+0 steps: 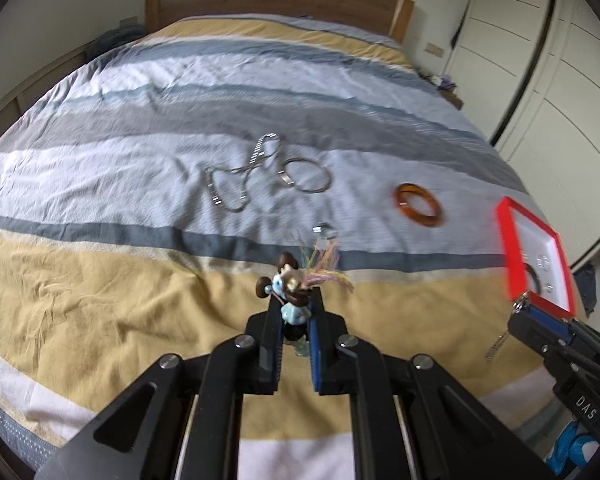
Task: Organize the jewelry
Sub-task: 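Carry the beaded bracelet and watch into the red box and release both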
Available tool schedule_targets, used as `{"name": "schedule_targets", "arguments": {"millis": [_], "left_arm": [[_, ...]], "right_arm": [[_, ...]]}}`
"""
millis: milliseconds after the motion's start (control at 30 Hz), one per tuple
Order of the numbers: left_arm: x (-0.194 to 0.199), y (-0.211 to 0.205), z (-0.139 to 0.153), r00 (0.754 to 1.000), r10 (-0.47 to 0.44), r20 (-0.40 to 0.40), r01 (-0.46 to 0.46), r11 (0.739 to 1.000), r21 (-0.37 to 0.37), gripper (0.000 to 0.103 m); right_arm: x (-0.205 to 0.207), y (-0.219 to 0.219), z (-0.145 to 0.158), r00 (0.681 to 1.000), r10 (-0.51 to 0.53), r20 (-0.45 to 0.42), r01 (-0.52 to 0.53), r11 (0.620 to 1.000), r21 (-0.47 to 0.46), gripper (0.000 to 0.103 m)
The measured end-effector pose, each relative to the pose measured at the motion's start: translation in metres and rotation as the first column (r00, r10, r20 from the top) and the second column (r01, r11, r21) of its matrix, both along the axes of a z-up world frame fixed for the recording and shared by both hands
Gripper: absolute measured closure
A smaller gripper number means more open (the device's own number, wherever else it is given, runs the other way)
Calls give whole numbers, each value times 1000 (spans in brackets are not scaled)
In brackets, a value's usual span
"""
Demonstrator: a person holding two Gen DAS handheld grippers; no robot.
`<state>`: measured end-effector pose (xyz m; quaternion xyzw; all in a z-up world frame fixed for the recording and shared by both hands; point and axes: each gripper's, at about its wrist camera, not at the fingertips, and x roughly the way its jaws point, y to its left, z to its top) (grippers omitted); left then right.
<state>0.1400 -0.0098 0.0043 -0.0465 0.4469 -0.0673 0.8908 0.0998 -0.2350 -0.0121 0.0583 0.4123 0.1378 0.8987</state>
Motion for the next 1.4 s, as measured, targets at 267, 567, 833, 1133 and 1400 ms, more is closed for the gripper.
{"name": "schedule_targets", "arguments": {"millis": [267, 567, 833, 1133, 1400], "left_arm": [[-18, -59, 24, 992, -127, 13, 127, 992, -20, 93], [12, -199, 31, 934, -357, 3, 357, 932, -64, 93], [86, -342, 15, 866, -500, 35, 501, 865, -36, 93], [150, -425, -63, 853, -517, -73, 521, 853, 38, 93], [162, -438, -89, 854, -501, -137, 512, 857, 61, 92]], "right_arm": [[-38, -47, 22, 996, -81, 46, 81, 997, 3, 80], [-22, -165, 27, 970, -234, 72, 239, 969, -69, 80], [62, -271, 5, 951, -303, 61, 309, 941, -139, 80], [149, -330, -65, 950, -302, -83, 282, 940, -193, 80], [167, -332, -87, 941, -296, -162, 249, 933, -260, 80]]}}
